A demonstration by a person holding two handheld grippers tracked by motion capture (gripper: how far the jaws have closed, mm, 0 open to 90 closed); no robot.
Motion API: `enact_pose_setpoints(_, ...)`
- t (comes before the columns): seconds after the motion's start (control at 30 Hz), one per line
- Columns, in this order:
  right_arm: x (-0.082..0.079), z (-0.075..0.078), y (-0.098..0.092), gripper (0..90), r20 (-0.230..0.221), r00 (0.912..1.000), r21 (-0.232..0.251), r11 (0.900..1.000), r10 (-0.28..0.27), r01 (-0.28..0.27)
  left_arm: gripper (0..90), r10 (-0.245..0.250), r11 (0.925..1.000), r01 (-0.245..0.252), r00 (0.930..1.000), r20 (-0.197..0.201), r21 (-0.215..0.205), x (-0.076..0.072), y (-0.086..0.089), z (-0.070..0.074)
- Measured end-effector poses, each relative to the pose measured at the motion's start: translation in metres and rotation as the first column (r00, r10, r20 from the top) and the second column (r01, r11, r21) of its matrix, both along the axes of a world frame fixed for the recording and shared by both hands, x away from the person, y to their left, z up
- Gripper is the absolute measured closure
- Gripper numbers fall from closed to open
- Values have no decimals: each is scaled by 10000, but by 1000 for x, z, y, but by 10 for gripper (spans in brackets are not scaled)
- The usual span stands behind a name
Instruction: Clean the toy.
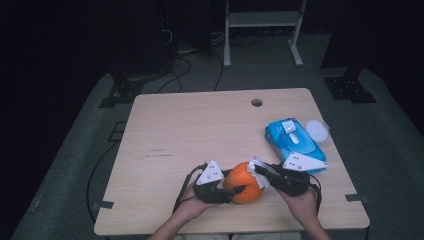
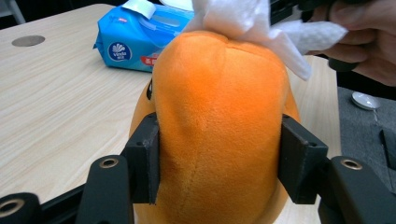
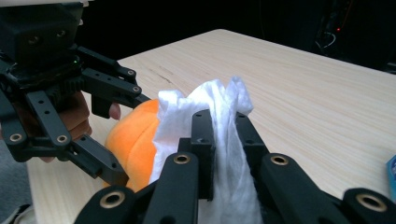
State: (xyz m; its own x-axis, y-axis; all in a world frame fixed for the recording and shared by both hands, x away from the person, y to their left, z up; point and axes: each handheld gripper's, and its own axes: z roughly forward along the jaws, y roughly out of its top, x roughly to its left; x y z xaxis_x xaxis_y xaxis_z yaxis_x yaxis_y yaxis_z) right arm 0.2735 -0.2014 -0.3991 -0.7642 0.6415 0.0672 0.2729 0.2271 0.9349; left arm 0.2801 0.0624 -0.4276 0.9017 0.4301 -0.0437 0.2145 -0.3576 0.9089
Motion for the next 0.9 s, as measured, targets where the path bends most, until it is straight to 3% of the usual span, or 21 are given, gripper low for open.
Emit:
enact_pose_setpoints(0.3,-3,-1,7,807,10,9999,109,9998,142,-142,417,130,9999,-130,9999,-13,-26,-1,8,4)
enact_pose_setpoints(0.4,-13,3,17,807,465,9984,-100,9995,316,-311,417,270,9996,-272,9995,-149,-112,1,9,5)
enact_pose_setpoints(0.47,-16,6,23,807,548,9960,51,9975,700,-703,417,333,9993,-336,9992,-221,-168,1,9,5)
enact_pose_setpoints(0.57,-18,8,29,806,746,9936,-265,9962,848,-830,418,326,9993,-331,9991,-271,-179,1,10,5)
enact_pose_setpoints(0.67,-11,6,20,805,468,9972,-21,9983,577,-577,411,165,9998,-167,9998,-132,-132,0,9,6)
enact_pose_setpoints(0.73,-7,2,13,805,283,9984,62,9988,480,-482,373,23,9999,-25,10000,-84,-132,0,7,4)
enact_pose_setpoints(0.9,-6,0,11,804,242,9983,-159,9984,539,-536,152,110,9994,-118,9997,-238,-315,5,5,-1)
